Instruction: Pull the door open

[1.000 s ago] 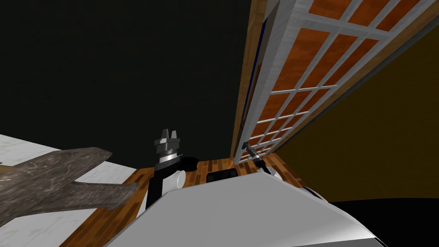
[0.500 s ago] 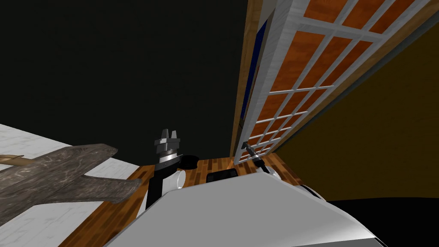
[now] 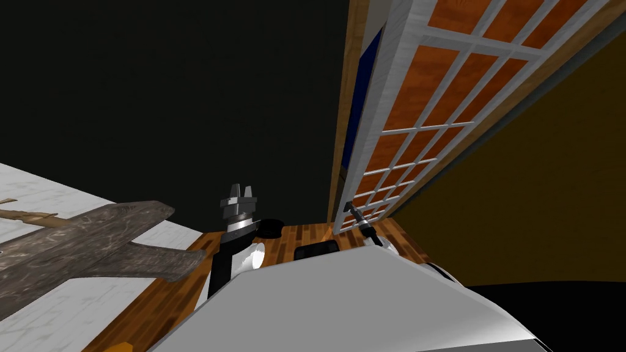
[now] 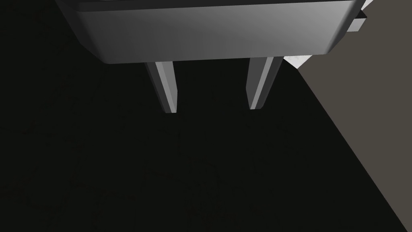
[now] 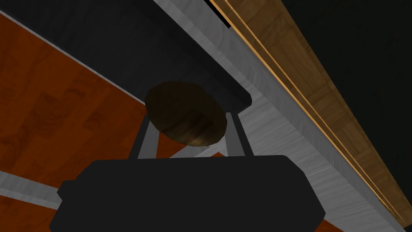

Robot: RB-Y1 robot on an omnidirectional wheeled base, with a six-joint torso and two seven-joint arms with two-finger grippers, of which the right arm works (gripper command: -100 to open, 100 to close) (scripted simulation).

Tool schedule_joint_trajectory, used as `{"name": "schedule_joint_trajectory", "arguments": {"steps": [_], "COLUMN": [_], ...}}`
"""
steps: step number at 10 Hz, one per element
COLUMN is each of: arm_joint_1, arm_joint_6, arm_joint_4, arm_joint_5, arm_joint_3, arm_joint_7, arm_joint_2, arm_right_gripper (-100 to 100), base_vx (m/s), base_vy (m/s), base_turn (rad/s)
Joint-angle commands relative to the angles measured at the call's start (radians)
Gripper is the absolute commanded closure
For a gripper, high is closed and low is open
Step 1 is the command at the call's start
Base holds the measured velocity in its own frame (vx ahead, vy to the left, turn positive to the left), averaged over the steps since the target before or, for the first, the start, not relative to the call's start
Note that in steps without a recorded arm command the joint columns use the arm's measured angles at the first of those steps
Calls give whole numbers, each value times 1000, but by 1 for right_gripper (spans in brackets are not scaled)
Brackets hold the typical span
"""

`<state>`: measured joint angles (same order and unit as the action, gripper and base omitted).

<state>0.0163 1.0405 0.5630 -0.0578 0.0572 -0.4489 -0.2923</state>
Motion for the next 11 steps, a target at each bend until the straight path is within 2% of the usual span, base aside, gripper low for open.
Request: {"name": "schedule_joint_trajectory", "arguments": {"steps": [1,4,5,6,7,8,9,11], "arm_joint_1": [-12,-12,-8,-8,-5,-5,-2,-2], "arm_joint_6": [-16,-16,-20,-20,-24,-24,-28,-28], "arm_joint_4": [19,19,20,20,21,21,22,22], "arm_joint_5": [5,5,17,17,28,28,40,40], "arm_joint_3": [-19,-19,-24,-24,-28,-28,-33,-33], "arm_joint_7": [50,53,95,95,134,136,175,177], "arm_joint_2": [21,21,26,26,31,31,36,36], "arm_right_gripper": [100,100,100,100,100,100,100,100], "base_vx": [-52,-18,-36,-38,-53,-44,-67,-39], "base_vy": [-19,-9,-18,-22,-29,-24,-29,-14], "base_turn": [28,12,35,36,54,21,22,22]}}
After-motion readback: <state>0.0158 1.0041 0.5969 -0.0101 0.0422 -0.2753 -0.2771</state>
